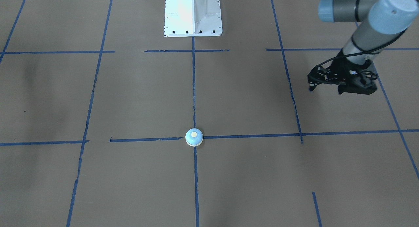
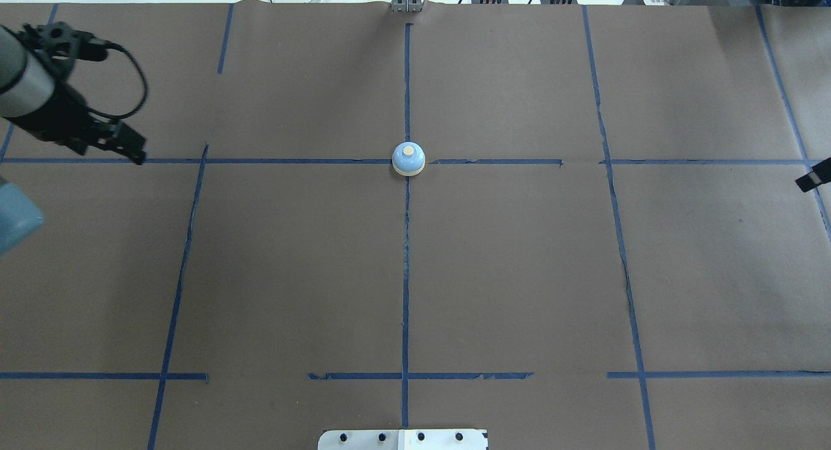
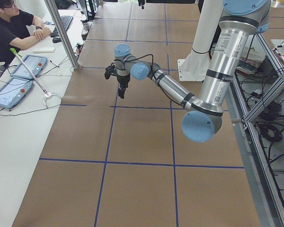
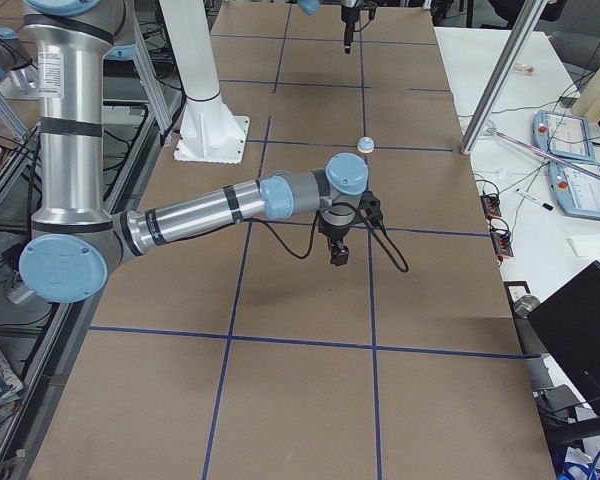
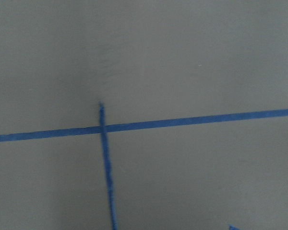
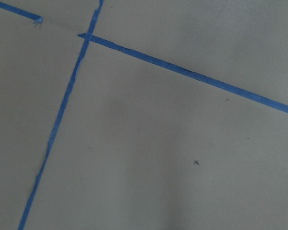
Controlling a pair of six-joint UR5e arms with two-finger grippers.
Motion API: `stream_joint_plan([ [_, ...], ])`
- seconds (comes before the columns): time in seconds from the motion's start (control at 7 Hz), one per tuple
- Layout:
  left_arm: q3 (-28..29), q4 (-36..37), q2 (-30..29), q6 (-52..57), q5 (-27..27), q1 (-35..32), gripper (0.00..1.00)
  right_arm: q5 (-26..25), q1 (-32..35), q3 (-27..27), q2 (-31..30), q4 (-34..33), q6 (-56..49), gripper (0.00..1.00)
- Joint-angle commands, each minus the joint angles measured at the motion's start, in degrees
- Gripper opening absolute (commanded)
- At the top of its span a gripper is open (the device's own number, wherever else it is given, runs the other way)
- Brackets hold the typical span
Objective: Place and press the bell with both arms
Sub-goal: 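Withdraw the left arm while the right arm swings in toward the bell, then move the right gripper above the bell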
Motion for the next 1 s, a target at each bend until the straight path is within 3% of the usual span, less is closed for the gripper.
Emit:
stream_joint_plan([
  [0.0, -2.0, -0.1, 13.4, 19.0, -0.6, -10.1, 1.0, -2.6, -7.2, -0.5, 8.7, -0.1, 10.1, 1.0],
  [0.43, -1.2, 1.6, 23.4, 32.5, -2.1, -28.2, 1.0, -8.9, -19.7, -2.1, 21.6, -0.1, 30.0, 1.0],
  [0.57, -1.2, 6.7, 23.9, 37.4, -6.8, -31.4, 1.0, -12.0, -22.8, -2.4, 24.4, -0.1, 34.4, 1.0],
  [0.71, -1.7, 7.1, 26.2, 37.7, -8.0, -33.3, 1.0, -14.5, -25.2, -3.9, 27.6, -0.2, 38.8, 0.99],
  [0.86, -1.1, 6.7, 26.4, 37.7, -8.2, -33.3, 1.0, -18.0, -28.8, -9.5, 34.2, -0.1, 45.2, 0.92],
])
